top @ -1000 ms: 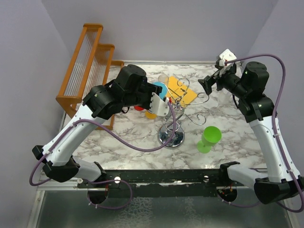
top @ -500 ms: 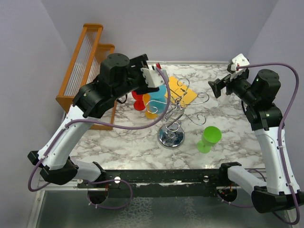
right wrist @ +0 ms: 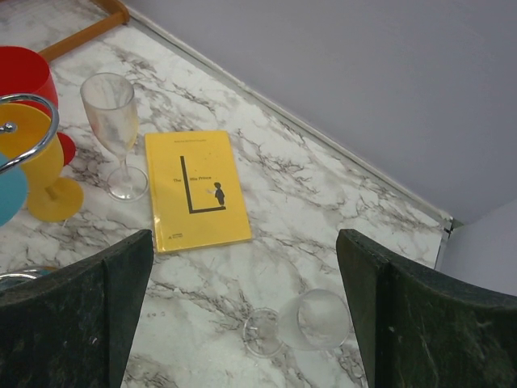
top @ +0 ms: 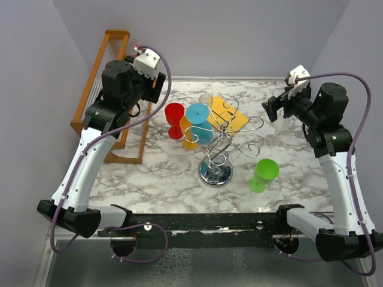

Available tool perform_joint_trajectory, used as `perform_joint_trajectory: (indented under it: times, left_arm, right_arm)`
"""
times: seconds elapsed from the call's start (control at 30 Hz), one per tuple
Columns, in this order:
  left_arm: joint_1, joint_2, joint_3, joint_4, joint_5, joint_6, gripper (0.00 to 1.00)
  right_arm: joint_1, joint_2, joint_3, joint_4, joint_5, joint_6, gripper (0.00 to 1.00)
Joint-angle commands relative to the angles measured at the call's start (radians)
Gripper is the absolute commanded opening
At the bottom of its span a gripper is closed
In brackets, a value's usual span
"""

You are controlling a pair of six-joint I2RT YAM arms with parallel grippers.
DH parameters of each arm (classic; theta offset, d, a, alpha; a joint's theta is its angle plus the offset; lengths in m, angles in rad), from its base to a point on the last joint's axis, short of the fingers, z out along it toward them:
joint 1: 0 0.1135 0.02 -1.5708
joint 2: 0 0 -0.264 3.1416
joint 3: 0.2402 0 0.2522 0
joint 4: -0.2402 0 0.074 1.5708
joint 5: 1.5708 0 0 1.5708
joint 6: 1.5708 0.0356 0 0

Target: Place the wine glass upside down on the wine glass rack

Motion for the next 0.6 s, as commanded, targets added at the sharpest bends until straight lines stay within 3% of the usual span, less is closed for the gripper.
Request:
perform_joint_trajectory:
  times: [0.0,0.17,0.57]
  left_arm:
    - [0.09,0.026,-0.077,0.07,0.154,-0.167,0.72]
    - [0.158,0.137,-0.069,0.05,0.251,-0.19,0.72]
    - [0.158,0.433,0.076,-0.063,0.333,-0.135,0.71]
  right_arm:
    - [-0.005,0.015,0.056,-0.01,-0.003,0.005,0.95]
    - [-0.005,0.043,0.089,-0.028,0.009,-0.005,0.95]
    - [-0.005,0.117,0.103,-0.029,0.033,-0.026,0.95]
